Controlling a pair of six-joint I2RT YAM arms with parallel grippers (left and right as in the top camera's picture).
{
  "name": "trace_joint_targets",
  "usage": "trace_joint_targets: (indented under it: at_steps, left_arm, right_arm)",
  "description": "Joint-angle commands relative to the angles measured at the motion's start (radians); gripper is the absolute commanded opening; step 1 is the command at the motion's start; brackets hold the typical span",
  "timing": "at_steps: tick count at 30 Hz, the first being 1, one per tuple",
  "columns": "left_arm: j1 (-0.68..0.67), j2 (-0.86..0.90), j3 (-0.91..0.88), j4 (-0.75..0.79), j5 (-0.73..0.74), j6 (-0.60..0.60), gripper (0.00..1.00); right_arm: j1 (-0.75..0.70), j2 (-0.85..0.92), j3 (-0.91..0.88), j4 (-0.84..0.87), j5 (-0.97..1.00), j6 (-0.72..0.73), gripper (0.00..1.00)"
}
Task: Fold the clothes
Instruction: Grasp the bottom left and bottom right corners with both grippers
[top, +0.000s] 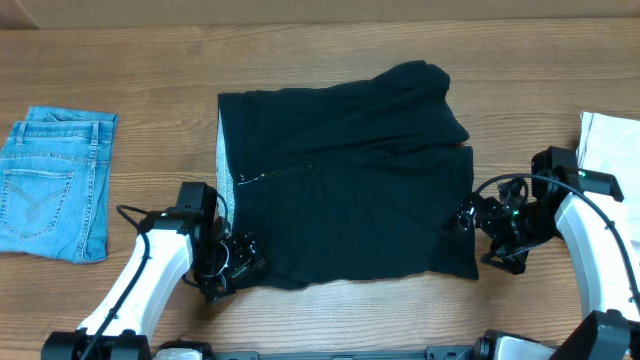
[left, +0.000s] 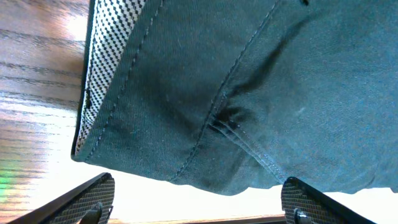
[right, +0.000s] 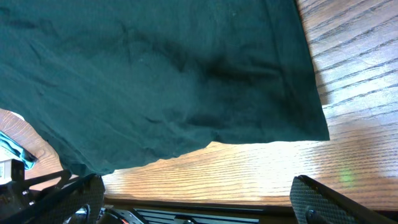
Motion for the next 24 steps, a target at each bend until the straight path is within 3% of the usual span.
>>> trace_joint_targets:
  at_steps: [1,6,9,10,11,12,13,24]
  left_arm:
    - [-0.006,0.011,-0.007,0.005,-0.017,-0.021,0.88]
    - [-0.005,0.089,-0.016,0.047,-0.017,-0.017,0.85]
    - [-0.005,0.161,-0.016,0.072,-0.003,-0.008,0.79]
    - [-0.002,0.179,-0.016,0.083,0.018,0.015,0.73]
    - [0.007,0.188,-0.015,0.083,0.027,0.031,0.35]
    - [0.013,0.188,-0.015,0.082,0.032,0.034,0.09]
    - [0.016,0.188,-0.013,0.078,0.033,0.04,0.04]
    - [0.018,0.159,0.24,-0.109,-0.077,0.144,0.04]
  right_arm:
    - [0.003,-0.023,-0.002,0.0,-0.009,-0.006,1.0]
    - [0.003,-0.023,-0.001,-0.001,-0.009,-0.006,1.0]
    - [0.003,-0.023,-0.001,-0.004,-0.009,-0.006,1.0]
    - [0.003,-0.023,-0.001,-0.005,-0.009,-0.007,1.0]
    - [0.003,-0.023,-0.001,-0.006,-0.009,-0.007,1.0]
    - [0.003,-0.023,-0.001,-0.007,-0.009,-0.006,1.0]
    - [0.003,-0.023,-0.001,-0.008,-0.008,-0.007,1.0]
    - [0.003,-0.023,-0.012,-0.057,0.001,-0.001,1.0]
